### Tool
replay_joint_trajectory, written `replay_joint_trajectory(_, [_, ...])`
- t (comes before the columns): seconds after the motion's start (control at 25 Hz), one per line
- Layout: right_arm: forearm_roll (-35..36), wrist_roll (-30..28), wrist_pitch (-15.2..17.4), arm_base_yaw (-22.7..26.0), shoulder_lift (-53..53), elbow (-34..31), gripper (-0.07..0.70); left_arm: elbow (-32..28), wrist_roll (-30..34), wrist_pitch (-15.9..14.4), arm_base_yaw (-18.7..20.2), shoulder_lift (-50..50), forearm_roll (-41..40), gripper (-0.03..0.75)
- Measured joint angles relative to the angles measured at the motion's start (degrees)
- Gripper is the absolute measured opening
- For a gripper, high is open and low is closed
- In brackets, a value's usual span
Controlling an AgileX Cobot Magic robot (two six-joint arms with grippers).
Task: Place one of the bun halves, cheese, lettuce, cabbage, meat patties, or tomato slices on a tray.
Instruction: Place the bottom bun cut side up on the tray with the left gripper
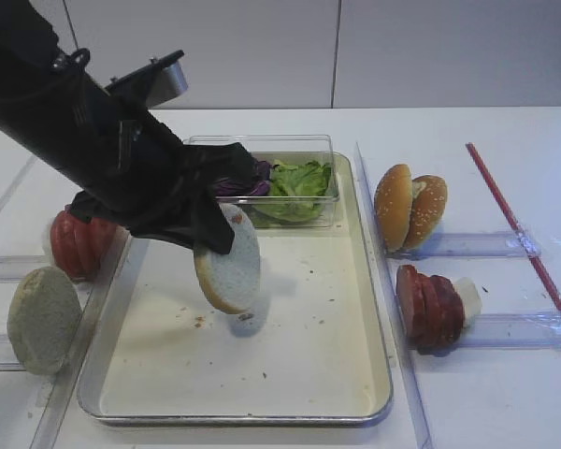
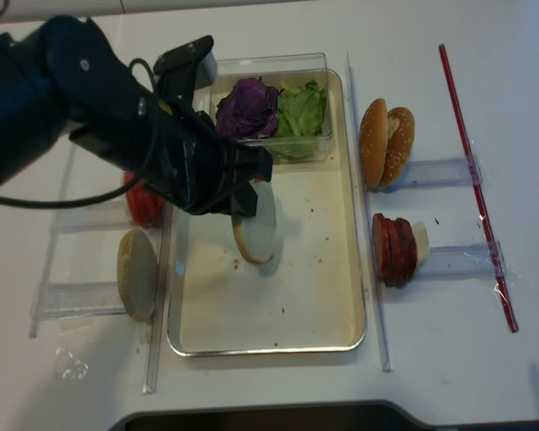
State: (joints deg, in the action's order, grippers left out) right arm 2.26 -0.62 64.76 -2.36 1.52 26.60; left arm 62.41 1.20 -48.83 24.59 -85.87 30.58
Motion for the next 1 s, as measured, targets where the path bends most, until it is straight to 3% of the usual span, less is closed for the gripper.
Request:
replay_joint_trajectory(0.16, [0.0,0.0,0.0,0.0,0.0,0.0,0.689,-1.0,5.8,1.5,-1.7,-2.3,6.6,0.088])
replay_joint_trajectory(0.4, [0.0,0.0,0.0,0.0,0.0,0.0,0.689,-9.6,25.8,3.2,-6.5,-2.4,29.4,0.088])
replay_joint_trajectory(0.48, [0.0,0.0,0.0,0.0,0.0,0.0,0.689,-11.6,29.8,3.2,-8.2,-2.4,34.4,0.088])
replay_joint_trajectory(0.72, [0.0,0.1,0.0,0.0,0.0,0.0,0.689,-14.5,33.0,3.1,-9.3,-2.7,37.5,0.087])
replay_joint_trajectory(1.0, [-0.2,0.6,0.1,0.0,0.0,0.0,0.689,-14.6,38.4,0.7,-9.3,-8.6,43.3,0.087])
